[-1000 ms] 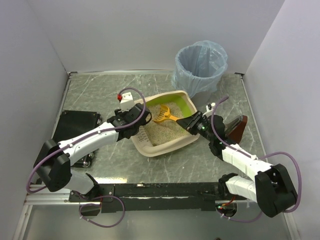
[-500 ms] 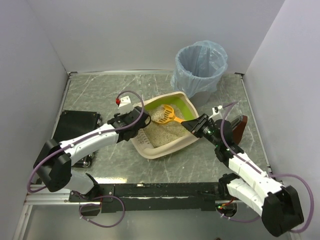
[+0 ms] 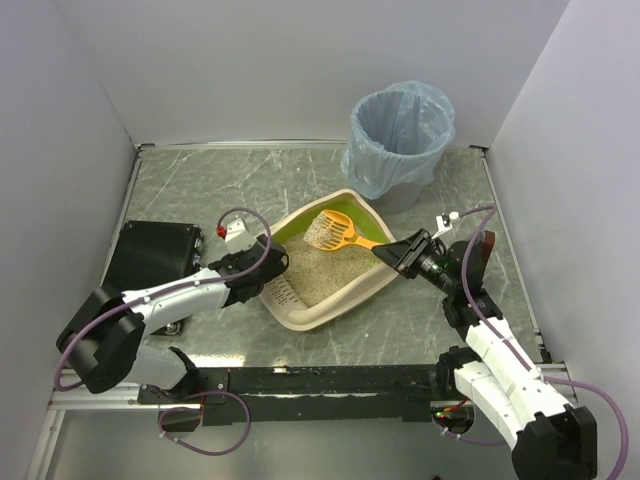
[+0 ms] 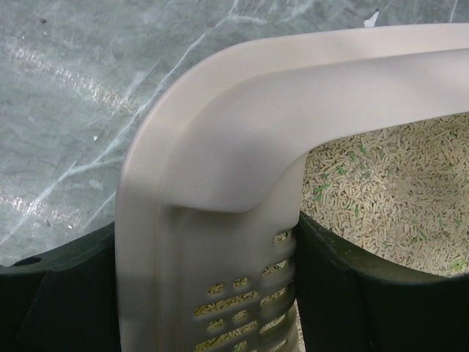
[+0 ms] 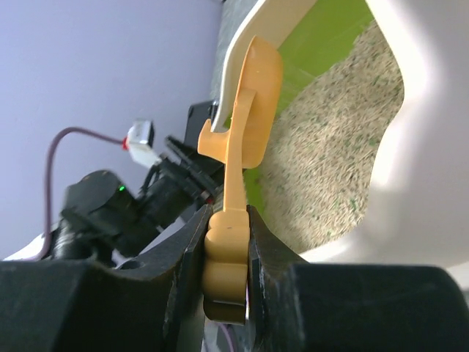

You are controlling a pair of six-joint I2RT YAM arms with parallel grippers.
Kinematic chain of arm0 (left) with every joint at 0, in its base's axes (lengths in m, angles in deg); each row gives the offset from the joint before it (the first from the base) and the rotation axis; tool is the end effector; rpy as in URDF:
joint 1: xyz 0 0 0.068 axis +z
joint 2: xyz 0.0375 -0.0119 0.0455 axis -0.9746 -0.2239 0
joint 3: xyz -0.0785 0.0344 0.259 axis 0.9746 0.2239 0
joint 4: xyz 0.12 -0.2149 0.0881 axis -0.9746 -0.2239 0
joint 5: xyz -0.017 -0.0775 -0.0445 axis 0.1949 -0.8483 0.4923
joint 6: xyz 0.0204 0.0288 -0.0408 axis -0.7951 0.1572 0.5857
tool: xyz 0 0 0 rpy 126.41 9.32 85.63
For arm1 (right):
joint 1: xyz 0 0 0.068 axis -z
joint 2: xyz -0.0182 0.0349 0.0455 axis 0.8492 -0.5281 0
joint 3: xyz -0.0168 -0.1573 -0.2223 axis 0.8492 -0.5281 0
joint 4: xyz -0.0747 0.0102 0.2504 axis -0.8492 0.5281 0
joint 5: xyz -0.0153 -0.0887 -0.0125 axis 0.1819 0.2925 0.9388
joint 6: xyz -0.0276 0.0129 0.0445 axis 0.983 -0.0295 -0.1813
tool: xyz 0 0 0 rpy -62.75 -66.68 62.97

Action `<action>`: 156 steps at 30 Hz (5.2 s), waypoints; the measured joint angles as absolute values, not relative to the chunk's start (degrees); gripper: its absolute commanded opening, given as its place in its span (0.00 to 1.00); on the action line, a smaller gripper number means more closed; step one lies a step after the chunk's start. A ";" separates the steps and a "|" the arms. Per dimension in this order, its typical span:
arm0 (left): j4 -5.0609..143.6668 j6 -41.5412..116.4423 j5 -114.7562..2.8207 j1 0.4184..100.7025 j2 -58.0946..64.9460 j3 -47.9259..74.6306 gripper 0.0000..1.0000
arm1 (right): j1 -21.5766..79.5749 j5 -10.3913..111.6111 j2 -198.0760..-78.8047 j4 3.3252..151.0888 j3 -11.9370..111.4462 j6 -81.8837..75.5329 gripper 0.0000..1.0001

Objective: Clean the litter box

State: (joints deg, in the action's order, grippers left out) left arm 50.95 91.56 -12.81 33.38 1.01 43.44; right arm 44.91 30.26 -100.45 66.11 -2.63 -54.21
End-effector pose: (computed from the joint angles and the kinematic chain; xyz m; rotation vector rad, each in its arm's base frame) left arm 0.2034 -0.1661 0.1958 -0.6746 2.1816 -0.2255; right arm 0.1735 0.0579 0.2501 0.3438 1.8780 1.3004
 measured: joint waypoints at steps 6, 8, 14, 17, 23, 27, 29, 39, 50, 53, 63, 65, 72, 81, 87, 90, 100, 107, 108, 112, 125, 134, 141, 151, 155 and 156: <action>52.26 92.72 -13.23 33.38 1.80 45.38 0.79 | 46.36 24.16 -100.23 64.38 -2.83 -55.56 0.00; 52.24 92.50 -13.23 33.36 2.06 45.67 0.88 | 46.42 21.80 -102.24 61.28 -3.01 -57.16 0.00; 51.67 91.45 -13.27 33.25 4.59 45.97 0.99 | 49.15 19.86 -99.23 66.59 -2.96 -55.04 0.00; 50.62 91.17 -13.25 33.25 6.58 45.97 0.99 | 50.86 19.60 -95.51 68.23 -2.96 -54.14 0.00; 48.65 90.18 -13.38 33.25 10.58 45.97 0.97 | 55.43 13.78 -97.46 62.74 -3.12 -57.46 0.00; 47.91 89.70 -13.40 33.25 12.35 45.97 0.97 | 62.46 10.81 -97.17 65.96 -3.49 -56.54 0.00; 47.82 89.38 -13.42 33.25 12.83 45.99 0.97 | 63.27 9.46 -98.02 60.38 -5.26 -60.61 0.00; 47.84 88.52 -13.64 33.25 13.18 45.99 0.97 | 65.90 1.48 -104.21 44.84 -10.85 -70.64 0.00; 47.93 88.50 -13.84 33.27 12.70 45.99 0.97 | 67.10 2.50 -96.67 55.31 -7.33 -62.07 0.00; 48.02 88.48 -13.84 33.27 11.94 45.99 0.97 | 67.27 0.82 -98.05 53.59 -7.09 -63.25 0.00; 48.39 88.81 -14.23 33.27 10.45 45.97 0.97 | 63.84 3.27 -101.04 54.94 -5.19 -60.48 0.00; 48.44 88.98 -14.28 33.34 10.41 45.97 0.97 | 64.17 4.08 -99.60 57.32 -4.56 -58.12 0.00; 49.27 88.48 -15.43 33.88 9.45 45.95 0.97 | 64.50 3.34 -98.70 60.01 -3.49 -56.13 0.00; 48.85 87.56 -16.46 34.52 7.85 44.94 0.97 | 64.52 4.69 -103.51 63.62 8.29 -55.80 0.00; 49.07 87.04 -17.05 34.80 7.87 44.94 0.97 | 65.44 7.95 -106.90 68.27 24.49 -54.42 0.00; 49.07 87.02 -17.10 34.89 7.87 44.94 0.97 | 66.36 9.17 -111.44 68.45 30.63 -55.65 0.00; 49.16 87.21 -17.95 35.15 11.50 46.34 0.97 | 71.93 13.46 -128.73 72.25 45.95 -57.96 0.00; 49.33 87.89 -17.95 35.26 13.03 47.02 0.97 | 73.68 21.72 -133.83 83.14 55.66 -51.69 0.00; 49.35 88.02 -17.95 35.26 13.03 47.06 0.97 | 73.66 23.71 -134.00 85.32 57.06 -49.77 0.00; 49.79 88.09 -17.95 35.26 13.34 47.46 0.97 | 73.09 31.29 -134.29 92.47 61.87 -41.88 0.00; 49.86 88.15 -18.43 35.32 13.75 47.72 0.97 | 52.28 61.93 -142.70 110.06 72.58 -7.80 0.00; 49.77 88.06 -18.58 35.37 13.88 47.72 0.97 | 44.15 78.22 -142.68 108.03 71.57 9.18 0.00; 49.51 86.60 -18.84 35.37 14.82 47.74 0.97 | 43.65 79.83 -140.10 106.02 70.54 9.88 0.00; 49.35 80.66 -18.95 35.37 20.92 47.72 0.97 | 43.76 75.55 -127.03 104.27 69.27 2.12 0.01; 50.25 75.56 -20.35 35.37 21.01 47.61 0.97 | 43.84 68.82 -121.30 102.87 65.78 -1.51 0.00; 50.31 74.43 -20.81 35.37 20.97 47.48 0.97 | 43.86 66.20 -120.08 102.85 64.62 -2.40 0.00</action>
